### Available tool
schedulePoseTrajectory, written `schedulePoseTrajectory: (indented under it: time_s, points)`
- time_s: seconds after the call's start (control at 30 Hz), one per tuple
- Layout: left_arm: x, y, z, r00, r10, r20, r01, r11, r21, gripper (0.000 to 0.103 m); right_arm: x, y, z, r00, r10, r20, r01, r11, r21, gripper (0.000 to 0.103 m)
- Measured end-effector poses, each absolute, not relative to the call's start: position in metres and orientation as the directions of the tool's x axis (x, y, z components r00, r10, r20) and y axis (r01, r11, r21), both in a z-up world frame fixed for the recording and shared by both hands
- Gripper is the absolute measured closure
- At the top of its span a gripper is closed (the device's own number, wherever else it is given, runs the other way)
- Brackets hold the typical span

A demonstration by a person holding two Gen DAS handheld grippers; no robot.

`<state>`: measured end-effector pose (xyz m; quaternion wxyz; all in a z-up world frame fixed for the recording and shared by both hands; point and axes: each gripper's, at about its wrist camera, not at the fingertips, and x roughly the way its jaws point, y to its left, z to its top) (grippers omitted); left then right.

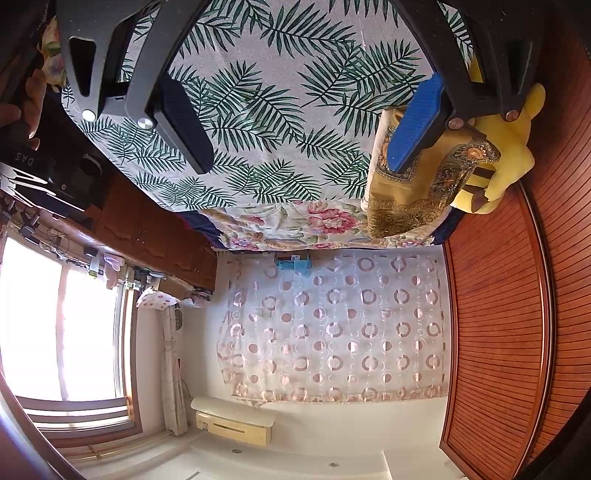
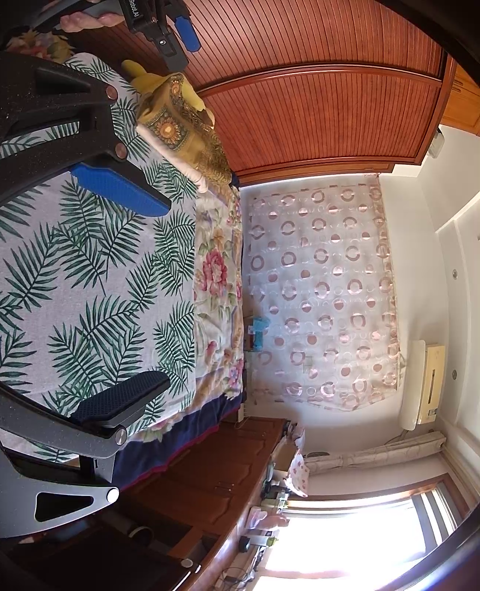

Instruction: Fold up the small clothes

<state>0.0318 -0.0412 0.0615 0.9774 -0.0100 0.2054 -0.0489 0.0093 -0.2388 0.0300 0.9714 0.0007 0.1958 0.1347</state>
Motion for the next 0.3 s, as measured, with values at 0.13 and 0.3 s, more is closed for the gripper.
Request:
schedulePoseTrajectory:
  time_s: [0.13, 0.3]
  points:
    - [0.0313, -0.0420, 0.0637, 0.911, -0.101, -0.400, 0.093, 0.995, -0.040, 0.008, 0.0103, -0.2382, 0.0311, 0.887, 0.262, -0.379, -0.262, 0.964, 0.054, 0.016]
    - [0.0312, -0.0423, 0.0625, 0.911, -0.099, -0.400, 0.091, 0.995, -0.039, 0.008, 0.0103, -0.2375, 0.0314, 0.888, 0.263, -0.377, -0.262, 0.963, 0.054, 0.016]
